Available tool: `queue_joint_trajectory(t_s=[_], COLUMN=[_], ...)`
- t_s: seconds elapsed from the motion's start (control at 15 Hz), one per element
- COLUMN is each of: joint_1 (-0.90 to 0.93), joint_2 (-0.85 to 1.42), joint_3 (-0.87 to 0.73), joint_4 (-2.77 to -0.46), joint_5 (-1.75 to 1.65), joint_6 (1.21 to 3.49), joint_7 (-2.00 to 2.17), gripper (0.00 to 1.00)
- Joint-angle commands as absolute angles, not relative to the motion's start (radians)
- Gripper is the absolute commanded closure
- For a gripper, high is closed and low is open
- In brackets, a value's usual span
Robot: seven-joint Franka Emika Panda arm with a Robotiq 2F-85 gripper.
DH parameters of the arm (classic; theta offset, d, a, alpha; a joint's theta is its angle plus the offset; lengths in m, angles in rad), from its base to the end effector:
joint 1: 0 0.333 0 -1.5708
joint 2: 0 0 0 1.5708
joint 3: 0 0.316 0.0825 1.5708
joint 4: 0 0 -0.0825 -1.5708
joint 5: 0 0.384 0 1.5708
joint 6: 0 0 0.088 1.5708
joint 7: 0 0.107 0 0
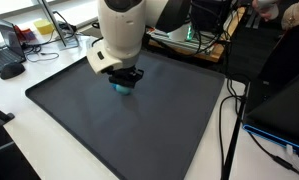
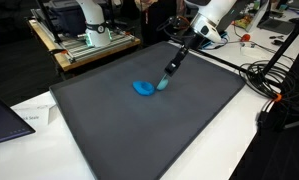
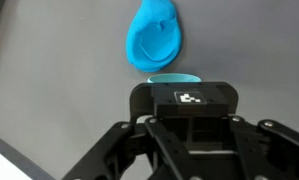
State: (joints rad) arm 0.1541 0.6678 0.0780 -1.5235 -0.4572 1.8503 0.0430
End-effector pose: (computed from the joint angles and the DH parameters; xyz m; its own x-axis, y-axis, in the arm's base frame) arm 0.6638 0.1138 0.2496 0.8937 0.2973 -0.3359 0.4074 -0.8513 0.3306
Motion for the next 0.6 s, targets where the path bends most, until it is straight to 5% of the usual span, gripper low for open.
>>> queue_joint_trajectory(t_s=[0.0, 0.53], joint_1=[0.108, 0.003], joint_2=[0.638, 0.605], joint_3=[0.069, 0.077], joint_4=[-1.565, -1.613], joint_5=[-0.393, -0.248], joint_6=[1.94, 2.028], joint_7=[-0.055, -0.251], gripper=[0.78, 0.78])
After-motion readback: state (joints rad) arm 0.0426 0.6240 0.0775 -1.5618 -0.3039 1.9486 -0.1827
